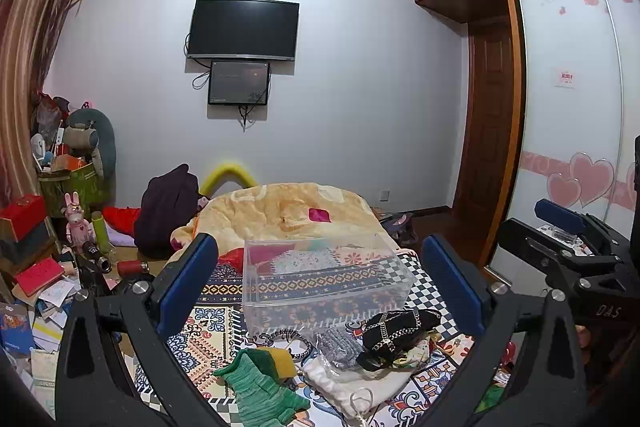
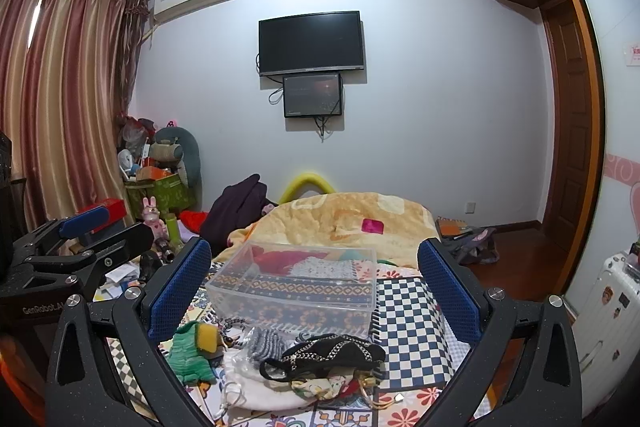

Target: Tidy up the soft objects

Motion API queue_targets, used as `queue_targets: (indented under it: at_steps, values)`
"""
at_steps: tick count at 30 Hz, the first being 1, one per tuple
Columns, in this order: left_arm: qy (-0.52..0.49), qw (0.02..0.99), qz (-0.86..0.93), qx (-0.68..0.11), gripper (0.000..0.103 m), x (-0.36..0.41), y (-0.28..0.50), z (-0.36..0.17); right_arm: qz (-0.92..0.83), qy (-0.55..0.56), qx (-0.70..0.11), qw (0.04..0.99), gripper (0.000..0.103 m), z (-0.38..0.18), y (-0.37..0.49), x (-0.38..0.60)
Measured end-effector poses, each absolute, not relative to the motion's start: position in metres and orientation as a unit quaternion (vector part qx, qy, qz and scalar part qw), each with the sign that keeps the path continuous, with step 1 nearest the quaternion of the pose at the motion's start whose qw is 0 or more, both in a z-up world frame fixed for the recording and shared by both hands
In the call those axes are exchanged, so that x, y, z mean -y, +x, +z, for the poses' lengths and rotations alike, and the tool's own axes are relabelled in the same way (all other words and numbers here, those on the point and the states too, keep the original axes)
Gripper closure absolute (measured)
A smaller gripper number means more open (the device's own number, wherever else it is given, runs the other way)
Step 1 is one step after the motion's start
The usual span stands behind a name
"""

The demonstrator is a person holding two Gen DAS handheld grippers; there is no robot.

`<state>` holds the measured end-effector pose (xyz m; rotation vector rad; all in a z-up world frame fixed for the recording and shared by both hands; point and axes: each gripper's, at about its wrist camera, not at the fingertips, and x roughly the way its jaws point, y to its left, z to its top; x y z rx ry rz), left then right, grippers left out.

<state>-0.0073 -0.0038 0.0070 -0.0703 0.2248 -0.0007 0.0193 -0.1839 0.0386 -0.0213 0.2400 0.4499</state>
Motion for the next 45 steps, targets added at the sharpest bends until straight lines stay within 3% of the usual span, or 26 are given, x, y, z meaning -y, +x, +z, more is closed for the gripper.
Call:
queue_targets:
  at_steps: [45]
  values:
    - [-0.034,0.993,-0.002,-0.113,0.000,0.0082,-0.0078,0.0069,0.223,-0.010,-0.116,0.968,0.000,0.0390,0.0180,0.1817]
